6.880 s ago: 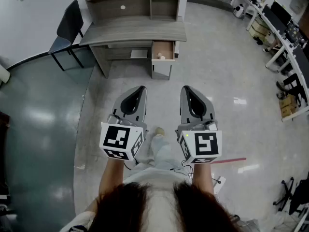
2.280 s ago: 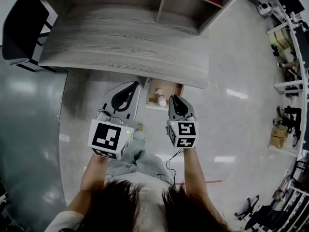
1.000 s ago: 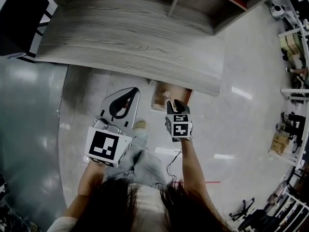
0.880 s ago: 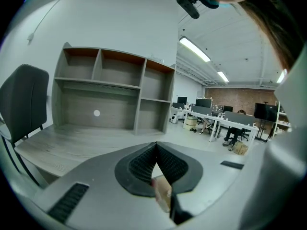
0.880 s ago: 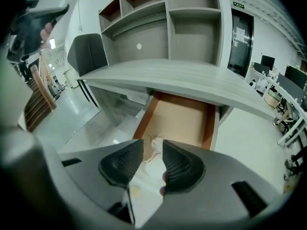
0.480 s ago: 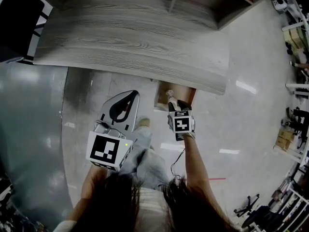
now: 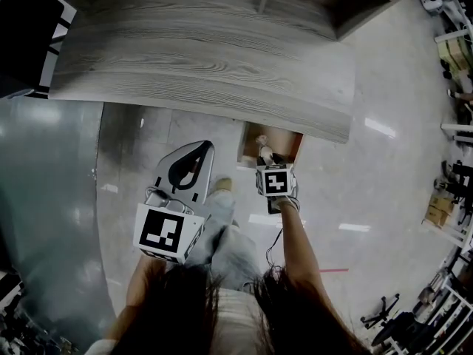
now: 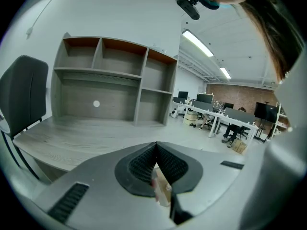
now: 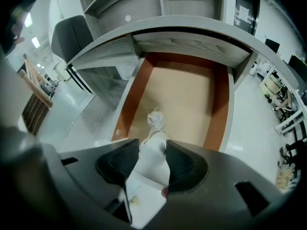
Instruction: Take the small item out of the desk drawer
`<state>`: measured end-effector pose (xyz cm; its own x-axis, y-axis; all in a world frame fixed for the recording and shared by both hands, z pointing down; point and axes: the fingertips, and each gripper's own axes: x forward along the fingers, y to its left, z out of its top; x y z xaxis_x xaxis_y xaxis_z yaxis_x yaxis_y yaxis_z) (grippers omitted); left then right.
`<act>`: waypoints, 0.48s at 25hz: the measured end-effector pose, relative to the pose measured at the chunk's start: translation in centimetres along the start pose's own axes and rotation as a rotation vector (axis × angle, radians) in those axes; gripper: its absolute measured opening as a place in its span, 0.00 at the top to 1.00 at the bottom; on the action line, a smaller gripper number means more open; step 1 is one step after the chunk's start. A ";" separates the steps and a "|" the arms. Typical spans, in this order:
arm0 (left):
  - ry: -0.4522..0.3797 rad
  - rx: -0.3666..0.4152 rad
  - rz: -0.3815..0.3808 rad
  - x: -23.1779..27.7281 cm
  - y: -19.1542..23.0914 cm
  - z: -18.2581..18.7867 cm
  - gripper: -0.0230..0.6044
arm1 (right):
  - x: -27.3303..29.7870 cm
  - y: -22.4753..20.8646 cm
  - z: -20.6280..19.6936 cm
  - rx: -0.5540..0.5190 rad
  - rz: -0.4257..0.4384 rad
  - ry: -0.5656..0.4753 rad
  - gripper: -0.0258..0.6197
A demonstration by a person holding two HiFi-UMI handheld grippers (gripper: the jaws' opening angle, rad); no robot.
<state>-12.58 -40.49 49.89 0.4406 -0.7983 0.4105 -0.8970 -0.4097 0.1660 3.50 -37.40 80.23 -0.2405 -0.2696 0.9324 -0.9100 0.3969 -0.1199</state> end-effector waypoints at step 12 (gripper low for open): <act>0.013 -0.005 0.008 0.3 0.6 -0.1 0.94 | 1.1 -1.4 -1.0 0.048 -0.083 0.084 0.66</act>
<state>-12.98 -40.90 50.22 0.4327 -0.7960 0.4232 -0.9008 -0.4007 0.1672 4.87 -37.41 81.72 -0.1361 -0.2245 0.9649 -0.9412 0.3332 -0.0552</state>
